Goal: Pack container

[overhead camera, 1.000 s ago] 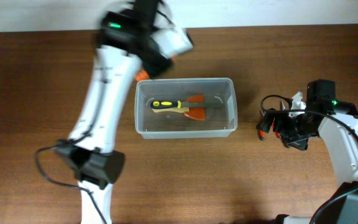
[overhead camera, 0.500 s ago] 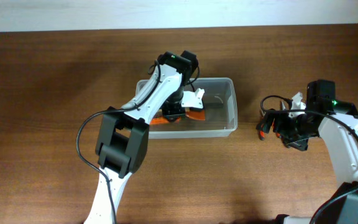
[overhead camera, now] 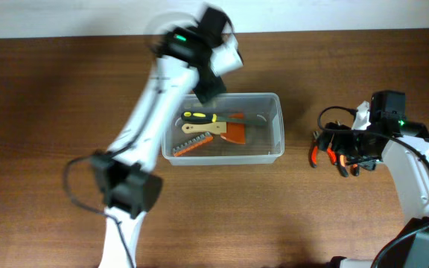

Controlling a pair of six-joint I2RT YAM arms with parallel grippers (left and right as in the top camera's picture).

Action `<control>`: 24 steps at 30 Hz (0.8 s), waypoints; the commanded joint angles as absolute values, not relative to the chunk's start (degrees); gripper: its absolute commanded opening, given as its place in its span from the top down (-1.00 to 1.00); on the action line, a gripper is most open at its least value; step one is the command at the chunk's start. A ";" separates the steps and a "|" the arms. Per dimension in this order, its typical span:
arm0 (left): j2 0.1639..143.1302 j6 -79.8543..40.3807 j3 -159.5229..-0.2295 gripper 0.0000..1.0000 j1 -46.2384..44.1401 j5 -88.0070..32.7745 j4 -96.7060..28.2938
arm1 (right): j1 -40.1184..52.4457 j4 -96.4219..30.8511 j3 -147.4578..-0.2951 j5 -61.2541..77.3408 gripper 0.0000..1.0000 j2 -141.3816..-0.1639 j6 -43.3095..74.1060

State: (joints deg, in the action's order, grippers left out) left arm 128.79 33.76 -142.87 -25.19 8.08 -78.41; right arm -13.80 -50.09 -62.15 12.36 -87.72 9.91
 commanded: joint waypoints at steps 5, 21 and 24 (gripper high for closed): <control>119.22 6.35 -148.83 -0.98 -8.95 10.76 -83.61 | -13.80 -51.72 -63.00 4.95 -0.58 -89.82 9.74; 122.56 0.82 -148.11 -0.98 17.15 9.91 -91.81 | -4.10 -48.34 -63.00 2.28 -0.40 -105.82 9.96; 122.56 0.82 -148.11 -0.98 18.46 9.91 -91.83 | -4.14 -47.70 -63.00 2.28 -0.31 -107.79 9.96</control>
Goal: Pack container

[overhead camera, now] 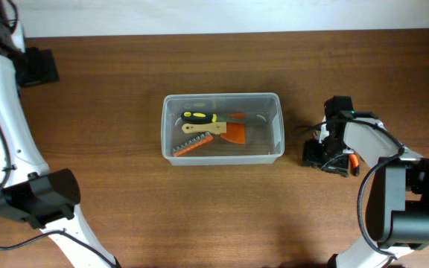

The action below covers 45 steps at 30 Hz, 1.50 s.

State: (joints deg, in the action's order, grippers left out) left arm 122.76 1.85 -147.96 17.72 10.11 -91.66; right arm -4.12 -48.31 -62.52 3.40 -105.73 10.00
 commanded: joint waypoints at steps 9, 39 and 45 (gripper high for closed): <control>122.56 0.82 -148.11 -0.98 19.18 9.93 -91.83 | -4.14 -43.64 -63.00 2.31 -0.03 -109.08 9.96; 122.56 0.84 -148.11 -0.98 19.18 9.93 -91.83 | 4.56 -66.81 -97.08 3.42 0.92 -98.32 8.32; 122.56 0.82 -148.11 -0.98 19.18 9.93 -91.83 | 20.88 -63.51 -101.10 3.40 0.92 -98.24 -4.14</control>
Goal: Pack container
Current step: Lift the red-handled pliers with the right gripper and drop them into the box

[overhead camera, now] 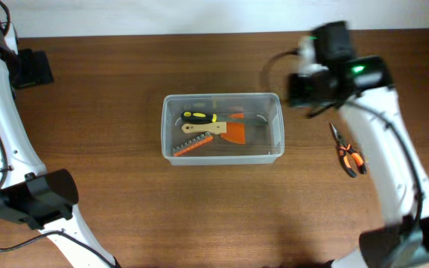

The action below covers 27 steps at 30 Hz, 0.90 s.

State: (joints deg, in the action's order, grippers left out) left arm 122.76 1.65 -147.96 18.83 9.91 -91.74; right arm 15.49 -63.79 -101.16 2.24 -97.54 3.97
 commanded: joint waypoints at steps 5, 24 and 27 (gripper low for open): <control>122.56 0.82 -148.11 -0.98 19.18 9.93 -91.83 | 31.03 -61.52 -101.03 2.96 0.92 -102.91 -18.15; 122.56 0.82 -148.11 -0.98 19.18 9.93 -91.83 | 31.14 -69.12 -101.75 0.86 -0.13 -120.75 -16.19; 122.56 0.82 -148.11 -0.98 19.18 9.93 -91.83 | 30.17 -70.87 -104.07 -1.13 -0.88 -116.71 -13.34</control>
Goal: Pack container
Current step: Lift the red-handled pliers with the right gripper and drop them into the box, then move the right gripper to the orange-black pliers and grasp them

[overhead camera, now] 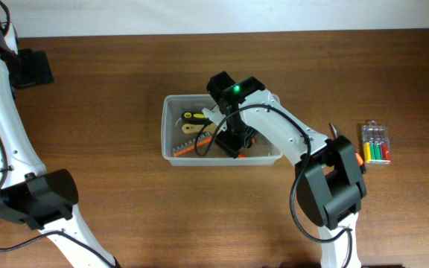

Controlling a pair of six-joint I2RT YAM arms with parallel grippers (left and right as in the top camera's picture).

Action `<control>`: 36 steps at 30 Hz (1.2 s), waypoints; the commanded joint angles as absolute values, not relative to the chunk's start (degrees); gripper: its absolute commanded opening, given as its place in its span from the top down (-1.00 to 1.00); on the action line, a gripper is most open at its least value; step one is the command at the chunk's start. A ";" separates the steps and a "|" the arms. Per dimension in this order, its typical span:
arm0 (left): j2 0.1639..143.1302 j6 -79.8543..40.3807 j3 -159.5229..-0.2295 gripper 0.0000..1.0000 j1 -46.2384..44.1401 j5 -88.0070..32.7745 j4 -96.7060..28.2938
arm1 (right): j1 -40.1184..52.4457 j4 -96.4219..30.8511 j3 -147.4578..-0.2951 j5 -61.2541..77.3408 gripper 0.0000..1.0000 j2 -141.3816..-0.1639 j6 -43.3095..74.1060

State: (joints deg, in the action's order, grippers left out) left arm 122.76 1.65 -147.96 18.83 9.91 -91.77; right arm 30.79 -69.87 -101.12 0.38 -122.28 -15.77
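Note:
A clear plastic container [171,112] stands mid-table. In it lie a yellow-and-black screwdriver [196,117], a tan-handled tool [192,129] and an orange bit strip [185,149]. My right gripper [233,141] reaches down inside the container over its middle. Its fingers are hidden under the wrist, so their state does not show. My left gripper [34,67] is far off at the back left edge, too small to read.
Orange-handled pliers [359,156] lie right of the container, mostly hidden behind the right arm's base. Beside them lies a clear case [375,143] with green, yellow and red pieces. The table's back edge runs along the top.
The right gripper was above the table by the container's back right corner and is now inside the container. A clear case of coloured pieces now lies on the table at the right.
At first the left arm was over the container and the right gripper was by the pliers. Then the left arm stood at the far left and the right gripper was down at the pliers. Later the pliers lay alone, and now the right gripper is in the container.

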 commanded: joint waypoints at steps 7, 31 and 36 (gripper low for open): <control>122.56 0.84 -148.11 -0.98 19.18 9.93 -91.83 | 19.62 -70.74 -106.41 -11.40 -0.97 -101.41 -4.75; 122.56 0.82 -148.11 -0.98 19.18 9.93 -91.83 | -13.52 -61.36 -74.06 0.60 -0.89 -104.60 0.45; 122.56 0.82 -148.11 -0.98 19.18 9.93 -91.83 | -14.72 -56.95 -70.98 -1.10 -0.85 -104.64 -4.82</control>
